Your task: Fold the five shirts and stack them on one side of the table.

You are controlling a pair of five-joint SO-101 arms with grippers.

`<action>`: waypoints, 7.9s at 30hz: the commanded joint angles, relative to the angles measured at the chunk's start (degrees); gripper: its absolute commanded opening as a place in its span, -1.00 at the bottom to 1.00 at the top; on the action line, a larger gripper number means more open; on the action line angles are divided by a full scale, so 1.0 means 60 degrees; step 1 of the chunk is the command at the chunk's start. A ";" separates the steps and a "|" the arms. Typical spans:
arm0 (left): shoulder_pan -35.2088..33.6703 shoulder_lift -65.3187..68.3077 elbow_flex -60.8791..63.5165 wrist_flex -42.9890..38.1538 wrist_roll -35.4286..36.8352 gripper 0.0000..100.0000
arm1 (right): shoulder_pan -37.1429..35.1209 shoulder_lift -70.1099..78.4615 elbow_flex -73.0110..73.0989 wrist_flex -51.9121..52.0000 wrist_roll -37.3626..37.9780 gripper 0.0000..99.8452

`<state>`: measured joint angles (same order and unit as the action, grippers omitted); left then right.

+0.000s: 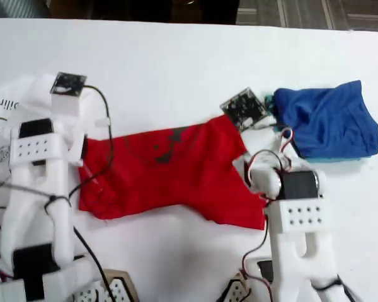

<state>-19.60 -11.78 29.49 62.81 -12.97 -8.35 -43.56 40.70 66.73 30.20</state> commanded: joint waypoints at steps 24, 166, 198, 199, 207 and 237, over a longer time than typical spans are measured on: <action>0.1216 0.2227 -0.3363 0.1128 0.2154 -0.94 | -0.1414 0.8667 -0.5949 -0.0242 -0.1363 -0.96; 0.1231 0.2652 0.0799 0.1714 -0.1582 -0.94 | 0.0535 1.0454 -0.4440 -0.3040 -0.0425 -0.96; 0.2125 0.0264 0.2249 0.0835 -0.1582 -0.94 | 0.1048 0.8725 -0.5582 -0.1253 -0.0454 -0.96; 0.2125 0.0264 0.2044 0.0894 -0.1538 -0.94 | 0.1048 0.8242 -0.4879 -0.1560 -0.0454 -0.96; 0.2183 0.0352 -0.0344 0.1436 -0.1158 -0.94 | 0.0652 0.5458 -0.0381 -0.3289 -0.0425 -0.96; 0.1568 1.1282 -1.4484 0.6154 0.0117 -0.94 | -0.0681 0.5546 0.1055 -0.2498 -0.0425 -0.96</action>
<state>-9.49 50.90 -39.60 95.87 -12.00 -11.52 -7.78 46.68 51.25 27.38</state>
